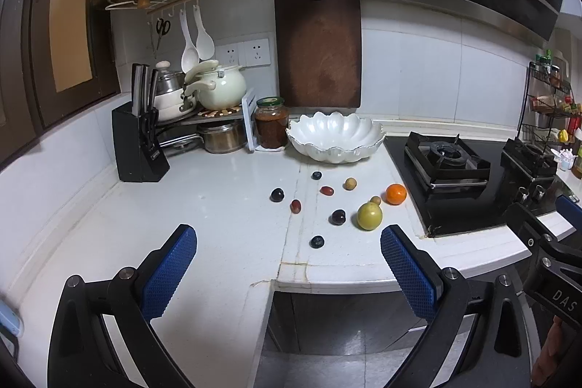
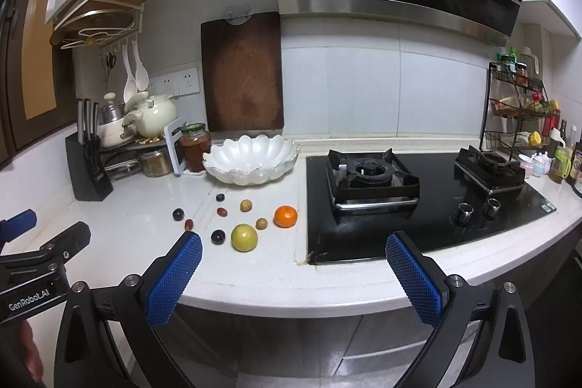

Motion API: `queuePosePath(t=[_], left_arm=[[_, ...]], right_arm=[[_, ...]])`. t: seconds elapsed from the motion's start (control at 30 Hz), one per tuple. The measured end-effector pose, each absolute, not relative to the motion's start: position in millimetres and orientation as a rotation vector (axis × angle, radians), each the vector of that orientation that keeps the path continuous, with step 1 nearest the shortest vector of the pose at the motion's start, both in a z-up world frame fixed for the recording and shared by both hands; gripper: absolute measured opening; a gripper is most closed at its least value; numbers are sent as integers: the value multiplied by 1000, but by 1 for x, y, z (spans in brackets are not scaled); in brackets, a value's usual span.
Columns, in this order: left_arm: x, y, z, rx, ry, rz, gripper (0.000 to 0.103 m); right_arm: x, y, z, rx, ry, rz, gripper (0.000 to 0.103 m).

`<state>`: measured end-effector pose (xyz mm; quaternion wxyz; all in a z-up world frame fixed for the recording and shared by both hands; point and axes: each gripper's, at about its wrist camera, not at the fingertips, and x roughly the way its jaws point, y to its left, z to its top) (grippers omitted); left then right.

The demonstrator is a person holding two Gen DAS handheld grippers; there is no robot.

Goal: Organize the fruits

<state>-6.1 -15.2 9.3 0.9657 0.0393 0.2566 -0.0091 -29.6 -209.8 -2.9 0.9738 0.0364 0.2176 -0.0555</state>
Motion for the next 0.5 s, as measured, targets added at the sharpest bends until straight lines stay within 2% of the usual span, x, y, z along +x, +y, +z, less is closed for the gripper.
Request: queuePosePath(t=[0.5], left_arm=[[-10, -17, 12, 70, 513, -17, 103]], right_arm=[[-33, -213, -4, 72, 423, -103, 102]])
